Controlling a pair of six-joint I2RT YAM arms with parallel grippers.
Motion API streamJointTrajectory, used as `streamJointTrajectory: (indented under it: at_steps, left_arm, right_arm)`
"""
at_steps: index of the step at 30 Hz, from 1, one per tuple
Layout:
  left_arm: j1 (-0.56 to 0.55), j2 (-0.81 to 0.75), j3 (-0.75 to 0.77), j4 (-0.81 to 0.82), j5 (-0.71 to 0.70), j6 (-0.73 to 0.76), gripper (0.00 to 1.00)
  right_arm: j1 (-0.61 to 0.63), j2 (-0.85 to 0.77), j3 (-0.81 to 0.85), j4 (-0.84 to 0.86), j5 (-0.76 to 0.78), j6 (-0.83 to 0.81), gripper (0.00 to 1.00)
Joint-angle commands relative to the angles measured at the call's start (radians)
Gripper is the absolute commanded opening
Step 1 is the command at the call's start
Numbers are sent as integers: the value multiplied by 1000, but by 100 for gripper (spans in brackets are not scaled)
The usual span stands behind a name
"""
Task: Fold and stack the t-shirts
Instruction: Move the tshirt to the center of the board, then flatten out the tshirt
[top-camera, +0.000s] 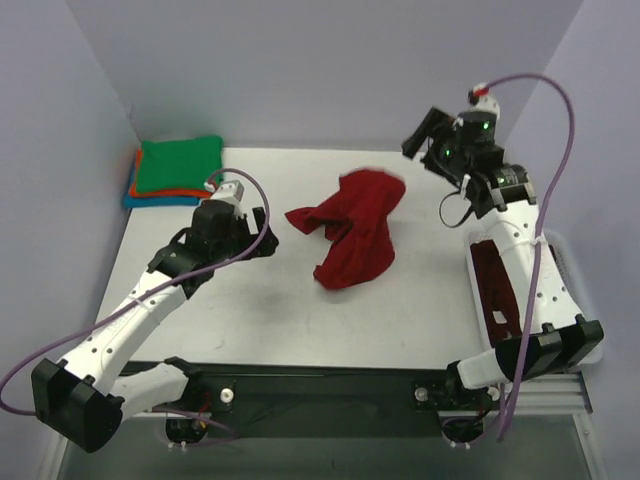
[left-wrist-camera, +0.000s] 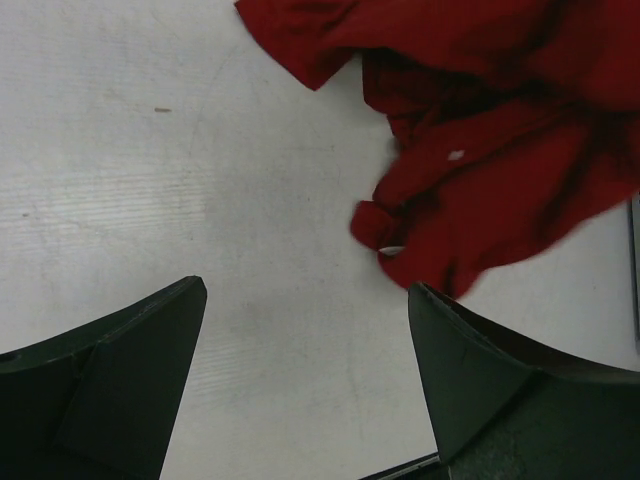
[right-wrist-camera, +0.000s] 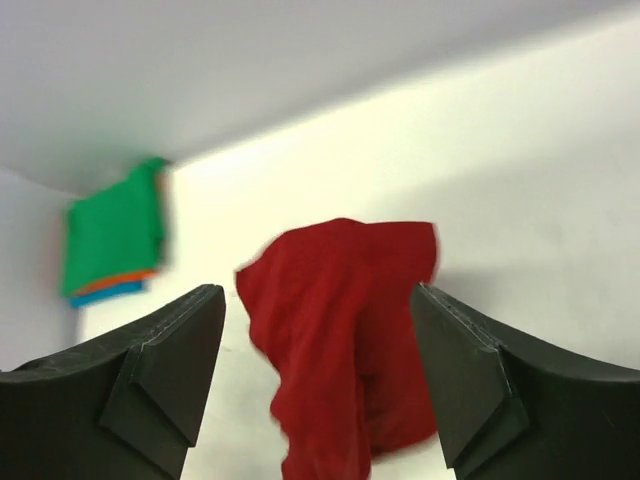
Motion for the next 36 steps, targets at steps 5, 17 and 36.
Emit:
streamJointTrajectory:
  at_steps: [5, 17, 36]
  left_arm:
    - [-26, 66, -122, 124, 71, -101, 90]
    - [-122, 307, -129, 302, 65, -216, 80]
    - [2, 829, 445, 400, 11, -158, 79]
  right_arm:
    - [92, -227, -639, 42, 126, 53, 76]
    - [507, -186, -997, 284, 222, 194, 69]
    - [232, -211, -1043, 352, 263, 277, 68]
